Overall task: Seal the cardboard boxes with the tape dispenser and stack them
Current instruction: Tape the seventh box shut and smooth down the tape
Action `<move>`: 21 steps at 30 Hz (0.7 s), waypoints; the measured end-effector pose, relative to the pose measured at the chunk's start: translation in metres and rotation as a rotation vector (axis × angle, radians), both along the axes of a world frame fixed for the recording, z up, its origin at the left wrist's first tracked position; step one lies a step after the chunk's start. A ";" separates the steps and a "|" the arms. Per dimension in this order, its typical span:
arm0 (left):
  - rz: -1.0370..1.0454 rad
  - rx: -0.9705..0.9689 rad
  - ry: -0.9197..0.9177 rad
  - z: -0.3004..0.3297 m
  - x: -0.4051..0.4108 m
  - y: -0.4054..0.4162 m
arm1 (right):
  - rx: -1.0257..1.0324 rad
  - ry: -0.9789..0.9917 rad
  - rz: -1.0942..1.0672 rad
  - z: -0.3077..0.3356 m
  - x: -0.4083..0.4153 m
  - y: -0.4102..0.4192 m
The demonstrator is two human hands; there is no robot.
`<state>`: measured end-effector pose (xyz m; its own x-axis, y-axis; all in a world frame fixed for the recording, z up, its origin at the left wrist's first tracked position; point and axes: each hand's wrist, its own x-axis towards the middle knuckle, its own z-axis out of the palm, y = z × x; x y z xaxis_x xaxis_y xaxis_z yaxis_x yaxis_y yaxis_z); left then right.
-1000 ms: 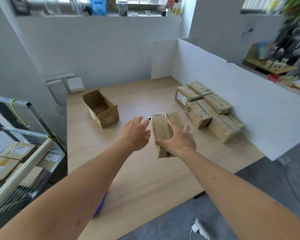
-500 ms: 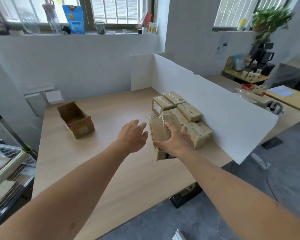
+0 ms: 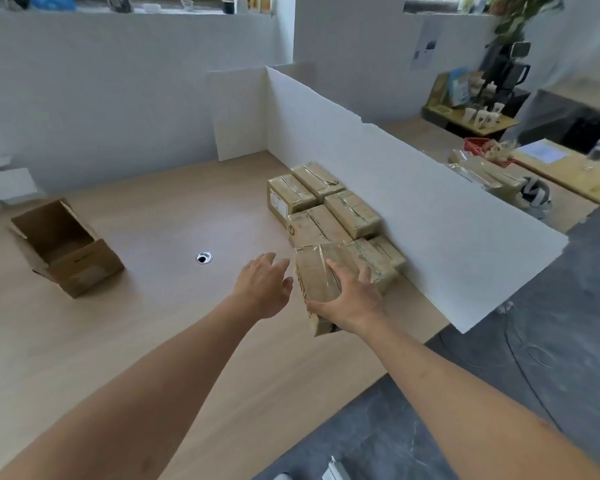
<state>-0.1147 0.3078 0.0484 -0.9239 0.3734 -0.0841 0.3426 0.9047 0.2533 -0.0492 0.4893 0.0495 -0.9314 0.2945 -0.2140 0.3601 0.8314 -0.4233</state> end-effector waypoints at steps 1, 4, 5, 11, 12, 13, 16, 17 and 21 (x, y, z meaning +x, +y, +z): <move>-0.007 -0.006 -0.016 -0.007 -0.008 0.006 | -0.006 -0.008 -0.009 -0.006 -0.006 0.007; -0.015 -0.009 -0.060 -0.024 -0.030 0.024 | -0.019 -0.041 -0.019 -0.023 -0.025 0.026; -0.015 -0.012 -0.071 -0.028 -0.036 0.030 | -0.022 -0.055 -0.016 -0.027 -0.031 0.032; 0.027 -0.028 -0.138 -0.056 -0.060 0.064 | -0.012 -0.107 0.028 -0.058 -0.065 0.067; 0.042 -0.028 -0.145 -0.061 -0.063 0.070 | -0.004 -0.120 0.042 -0.064 -0.071 0.073; 0.058 -0.028 -0.151 -0.066 -0.066 0.077 | 0.010 -0.128 0.058 -0.070 -0.077 0.079; 0.129 -0.028 -0.169 -0.079 -0.072 0.096 | 0.033 -0.146 0.113 -0.088 -0.096 0.097; 0.159 -0.028 -0.171 -0.084 -0.072 0.102 | 0.032 -0.153 0.133 -0.094 -0.101 0.103; 0.289 -0.032 -0.185 -0.103 -0.070 0.123 | 0.043 -0.161 0.233 -0.120 -0.114 0.120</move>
<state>-0.1845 0.4306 -0.0549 -0.9590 0.0930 -0.2678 0.0219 0.9661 0.2571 -0.1636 0.6095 -0.0705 -0.9302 0.0882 -0.3562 0.2166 0.9156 -0.3388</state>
